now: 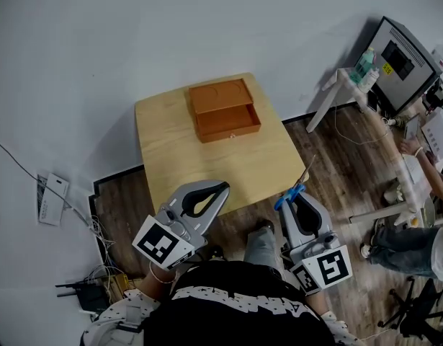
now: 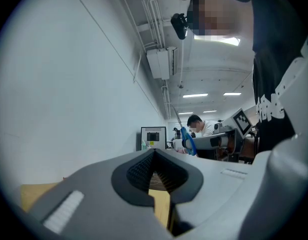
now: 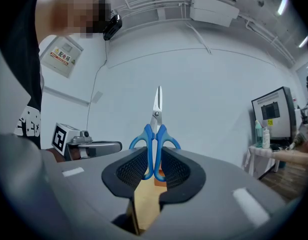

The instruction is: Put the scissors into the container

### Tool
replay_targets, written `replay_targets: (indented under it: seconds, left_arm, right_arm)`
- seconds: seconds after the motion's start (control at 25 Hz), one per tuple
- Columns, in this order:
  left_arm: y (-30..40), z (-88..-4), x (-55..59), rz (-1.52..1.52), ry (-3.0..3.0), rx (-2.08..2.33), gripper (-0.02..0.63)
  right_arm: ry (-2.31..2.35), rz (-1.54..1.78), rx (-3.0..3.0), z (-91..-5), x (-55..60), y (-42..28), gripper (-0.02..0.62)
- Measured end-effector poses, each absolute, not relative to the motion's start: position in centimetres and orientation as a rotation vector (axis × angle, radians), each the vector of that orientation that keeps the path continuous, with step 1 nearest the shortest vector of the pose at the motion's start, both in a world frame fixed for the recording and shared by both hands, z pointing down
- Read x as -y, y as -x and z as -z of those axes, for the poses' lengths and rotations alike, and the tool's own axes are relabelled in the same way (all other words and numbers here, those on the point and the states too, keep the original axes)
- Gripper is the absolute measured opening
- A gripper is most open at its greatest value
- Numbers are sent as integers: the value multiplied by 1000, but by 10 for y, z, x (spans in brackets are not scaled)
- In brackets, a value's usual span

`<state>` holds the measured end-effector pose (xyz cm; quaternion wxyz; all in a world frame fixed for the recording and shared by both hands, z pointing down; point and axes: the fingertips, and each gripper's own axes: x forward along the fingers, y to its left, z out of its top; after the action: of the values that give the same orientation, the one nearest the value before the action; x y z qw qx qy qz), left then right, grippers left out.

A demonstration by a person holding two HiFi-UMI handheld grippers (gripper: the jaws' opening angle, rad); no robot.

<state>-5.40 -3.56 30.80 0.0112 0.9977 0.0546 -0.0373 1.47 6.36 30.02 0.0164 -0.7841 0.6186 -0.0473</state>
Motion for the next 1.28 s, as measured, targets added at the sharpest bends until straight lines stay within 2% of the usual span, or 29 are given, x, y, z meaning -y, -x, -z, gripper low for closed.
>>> replay_targets:
  seconds: [1.28]
  left_arm:
    - [-67,-302,68,76,-3127,418,2]
  right_arm:
    - [2017,175,-2340,-305,0,-170,98]
